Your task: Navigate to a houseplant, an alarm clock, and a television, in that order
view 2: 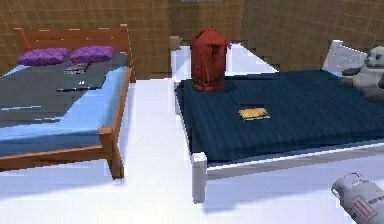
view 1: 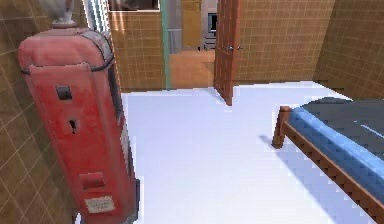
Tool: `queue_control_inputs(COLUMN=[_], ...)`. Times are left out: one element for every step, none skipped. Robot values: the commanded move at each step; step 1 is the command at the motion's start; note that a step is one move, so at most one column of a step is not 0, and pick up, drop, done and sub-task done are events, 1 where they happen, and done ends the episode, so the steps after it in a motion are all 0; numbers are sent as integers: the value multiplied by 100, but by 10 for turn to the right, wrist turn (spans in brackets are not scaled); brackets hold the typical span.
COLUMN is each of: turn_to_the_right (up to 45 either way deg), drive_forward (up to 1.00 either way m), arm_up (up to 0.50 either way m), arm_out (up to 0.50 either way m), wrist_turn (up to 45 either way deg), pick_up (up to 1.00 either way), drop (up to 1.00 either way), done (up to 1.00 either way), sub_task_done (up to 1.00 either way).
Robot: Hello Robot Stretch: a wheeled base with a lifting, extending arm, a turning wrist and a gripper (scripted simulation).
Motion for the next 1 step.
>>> queue_control_inputs(turn_to_the_right=[0], drive_forward=[100], arm_up=[0], arm_out=[0], wrist_turn=[0], pick_up=[0], drop=[0], done=[0], sub_task_done=[0])
